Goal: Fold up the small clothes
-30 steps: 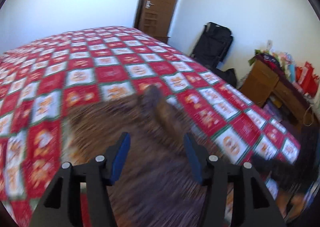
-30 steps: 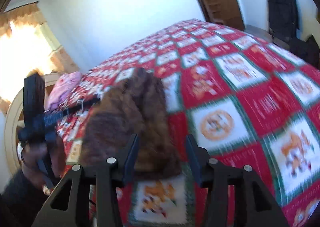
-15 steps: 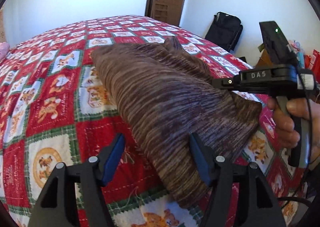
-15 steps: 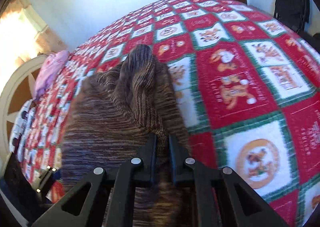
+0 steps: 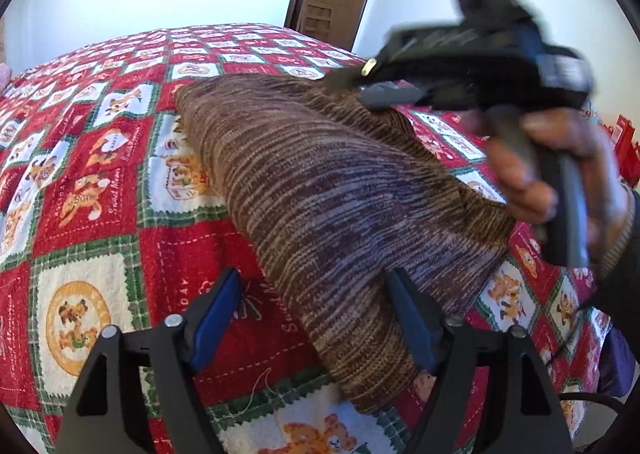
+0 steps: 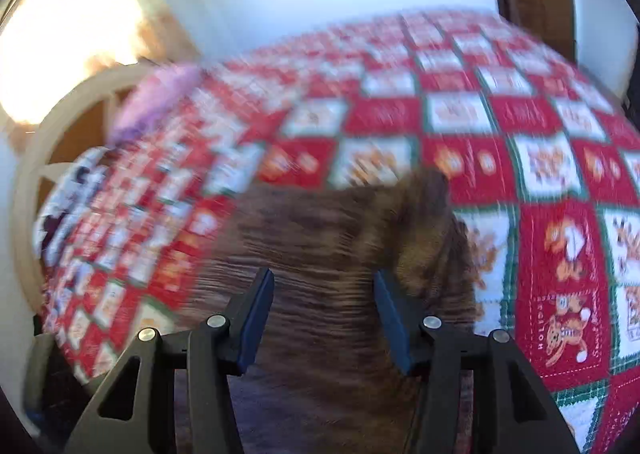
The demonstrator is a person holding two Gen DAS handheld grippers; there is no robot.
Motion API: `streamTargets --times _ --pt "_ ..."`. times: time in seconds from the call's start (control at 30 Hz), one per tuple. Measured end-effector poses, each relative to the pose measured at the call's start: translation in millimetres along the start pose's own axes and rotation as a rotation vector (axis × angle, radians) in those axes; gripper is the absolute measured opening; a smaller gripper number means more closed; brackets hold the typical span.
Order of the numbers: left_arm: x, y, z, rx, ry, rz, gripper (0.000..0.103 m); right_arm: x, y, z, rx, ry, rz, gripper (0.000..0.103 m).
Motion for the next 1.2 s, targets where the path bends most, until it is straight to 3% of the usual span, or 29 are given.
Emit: streamTargets --times 0.07,0.17,0.3,0.4,0.47,0.53,0.77,0.8,0.9,1.0,1.07,1.1,1.2 --pt "0 -3 -1 -0.020 0.002 -0.020 0.082 -3 22 -4 -0.075 0.034 0.059 0.053" --pt "0 -7 -2 -0.041 0.003 -0.041 0.082 -15 48 -20 -0.002 0.079 0.169 0.053" --pt "1 -5 -1 -0.043 -0.001 -0.037 0.084 -24 37 -44 0.008 0.109 0.097 0.036" --pt "1 -4 -1 -0.036 -0.001 -0.030 0.084 -29 10 -44 0.012 0.082 -0.009 0.028" --pt "1 -3 -1 -0.035 -0.001 -0.028 0.084 -30 2 -27 -0.076 0.012 -0.078 0.017" --pt "1 -4 -1 -0.040 -0.001 -0.029 0.085 -35 10 -14 -0.139 -0.032 -0.067 0.016" --pt "0 -6 -5 -0.060 0.009 -0.038 0.089 -43 32 -48 -0.274 0.035 -0.043 0.017" --pt "0 -6 -5 -0.058 0.008 -0.037 0.089 -45 31 -61 -0.258 0.070 -0.034 0.017" --pt "0 -5 -5 -0.052 0.008 -0.031 0.089 -55 12 -92 -0.091 0.153 -0.044 0.017" --pt "0 -5 -5 -0.056 0.009 -0.034 0.090 -77 -20 -95 0.032 0.131 -0.154 0.017" --pt "0 -7 -6 -0.067 0.011 -0.043 0.090 -92 -27 -83 0.000 0.058 -0.201 0.017" --pt "0 -8 -6 -0.071 0.011 -0.048 0.090 -102 -17 -73 -0.081 0.005 -0.186 0.017" --pt "0 -9 -7 -0.076 0.014 -0.058 0.090 -116 5 -75 -0.097 -0.006 -0.120 0.014"
Point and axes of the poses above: each gripper's, at about its wrist camera, not at the fingertips, and z roughly the way its jaws point, y to its right, x to its top, the point moved 3 cm from there along z, roughly the way its jaws point, and after that the axes turned 10 degrees about -z, right-handed, at the moved point
